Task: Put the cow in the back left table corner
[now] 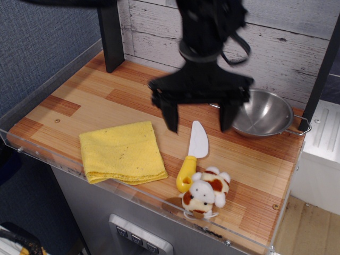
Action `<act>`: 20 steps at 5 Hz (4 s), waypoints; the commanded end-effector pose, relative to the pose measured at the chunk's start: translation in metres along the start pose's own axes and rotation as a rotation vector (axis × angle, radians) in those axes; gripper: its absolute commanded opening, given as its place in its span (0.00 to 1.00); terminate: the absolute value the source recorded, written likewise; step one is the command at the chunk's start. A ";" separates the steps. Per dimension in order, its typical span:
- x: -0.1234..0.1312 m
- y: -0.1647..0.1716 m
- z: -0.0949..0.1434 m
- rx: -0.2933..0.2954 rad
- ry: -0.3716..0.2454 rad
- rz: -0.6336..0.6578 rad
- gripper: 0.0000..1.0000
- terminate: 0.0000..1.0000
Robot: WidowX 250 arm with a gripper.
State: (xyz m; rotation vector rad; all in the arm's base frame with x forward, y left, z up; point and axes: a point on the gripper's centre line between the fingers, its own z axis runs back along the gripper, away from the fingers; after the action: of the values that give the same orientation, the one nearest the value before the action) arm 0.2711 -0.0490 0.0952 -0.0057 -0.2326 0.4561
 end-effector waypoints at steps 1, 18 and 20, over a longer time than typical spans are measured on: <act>-0.032 -0.009 -0.031 -0.035 0.082 -0.133 1.00 0.00; 0.134 0.092 0.034 -0.029 -0.109 0.078 0.00 0.00; 0.153 0.121 0.004 0.024 -0.076 0.105 0.00 0.00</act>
State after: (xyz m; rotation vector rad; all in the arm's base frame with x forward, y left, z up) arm 0.3587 0.1251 0.1073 0.0159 -0.2513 0.5602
